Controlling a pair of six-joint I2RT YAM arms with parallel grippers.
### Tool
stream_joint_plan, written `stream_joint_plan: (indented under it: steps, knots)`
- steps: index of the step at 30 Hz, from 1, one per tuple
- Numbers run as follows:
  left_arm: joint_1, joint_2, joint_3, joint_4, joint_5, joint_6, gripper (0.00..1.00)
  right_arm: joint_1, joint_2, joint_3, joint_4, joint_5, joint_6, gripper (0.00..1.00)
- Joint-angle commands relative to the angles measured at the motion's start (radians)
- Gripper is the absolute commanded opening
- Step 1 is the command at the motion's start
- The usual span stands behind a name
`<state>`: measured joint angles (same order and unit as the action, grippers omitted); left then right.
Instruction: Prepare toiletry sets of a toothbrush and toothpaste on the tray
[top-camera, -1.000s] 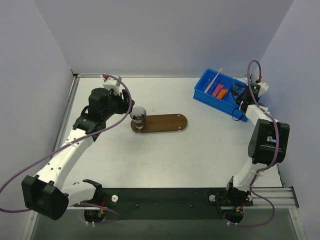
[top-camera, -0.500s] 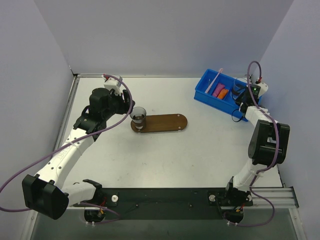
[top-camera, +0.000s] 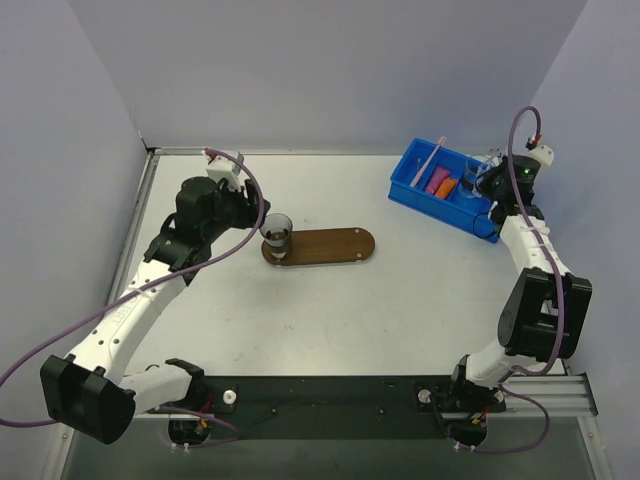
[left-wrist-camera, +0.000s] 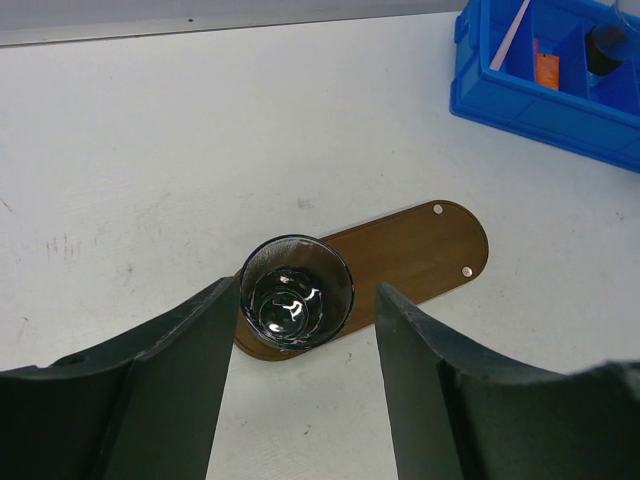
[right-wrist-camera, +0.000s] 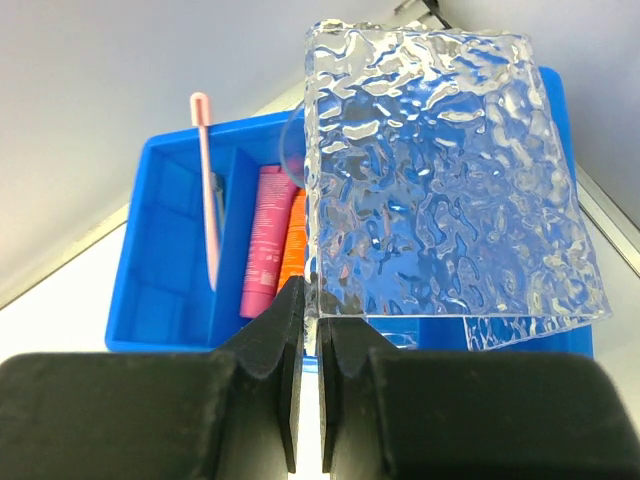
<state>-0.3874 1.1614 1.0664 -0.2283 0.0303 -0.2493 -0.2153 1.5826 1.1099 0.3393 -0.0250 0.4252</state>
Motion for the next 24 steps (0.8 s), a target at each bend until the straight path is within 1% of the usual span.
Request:
stream_joint_plan:
  steps: [1, 4, 5, 6, 8, 12, 13, 15, 16, 18, 19, 21, 22, 23, 24]
  knots:
    - [-0.011, -0.040, 0.017, 0.030, 0.025, 0.025, 0.66, 0.013, -0.140, -0.002, 0.090, -0.091, -0.011, 0.00]
    - [-0.022, -0.046, 0.014, 0.044, 0.063, 0.034, 0.66, 0.024, -0.215, -0.016, 0.075, -0.189, -0.009, 0.00]
    - [-0.027, -0.049, 0.014, 0.050, 0.074, 0.038, 0.66, 0.024, -0.229, -0.019, 0.073, -0.279, 0.003, 0.00]
    - [-0.031, -0.051, 0.012, 0.053, 0.082, 0.039, 0.66, 0.030, -0.248, -0.019, 0.067, -0.323, 0.007, 0.00]
    - [-0.045, -0.055, 0.009, 0.064, 0.111, 0.048, 0.66, 0.057, -0.298, -0.018, 0.027, -0.421, 0.000, 0.00]
    - [-0.064, -0.046, 0.013, 0.083, 0.198, 0.055, 0.66, 0.140, -0.366, -0.001, -0.101, -0.538, -0.035, 0.00]
    - [-0.067, -0.040, 0.018, 0.083, 0.248, 0.054, 0.66, 0.155, -0.389, -0.002, -0.141, -0.568, -0.042, 0.00]
    - [-0.077, -0.022, 0.033, 0.075, 0.295, 0.054, 0.66, 0.204, -0.417, -0.018, -0.172, -0.654, -0.048, 0.00]
    - [-0.080, -0.017, 0.041, 0.075, 0.351, 0.053, 0.66, 0.209, -0.424, -0.027, -0.193, -0.680, -0.048, 0.00]
    - [-0.085, -0.008, 0.044, 0.092, 0.410, 0.041, 0.67, 0.273, -0.443, -0.041, -0.227, -0.769, -0.052, 0.00]
    - [-0.087, -0.008, 0.040, 0.112, 0.463, 0.029, 0.67, 0.293, -0.449, -0.050, -0.241, -0.803, -0.060, 0.00]
    - [-0.096, 0.001, 0.040, 0.130, 0.525, 0.009, 0.70, 0.342, -0.463, -0.058, -0.284, -0.872, -0.081, 0.00]
    - [-0.096, 0.006, 0.041, 0.154, 0.595, -0.001, 0.71, 0.359, -0.467, -0.059, -0.304, -0.885, -0.092, 0.00]
    - [-0.096, 0.020, 0.041, 0.173, 0.633, -0.016, 0.72, 0.373, -0.469, -0.058, -0.327, -0.894, -0.104, 0.00]
    - [-0.096, 0.027, 0.040, 0.190, 0.672, -0.048, 0.72, 0.405, -0.473, -0.055, -0.388, -0.901, -0.121, 0.00]
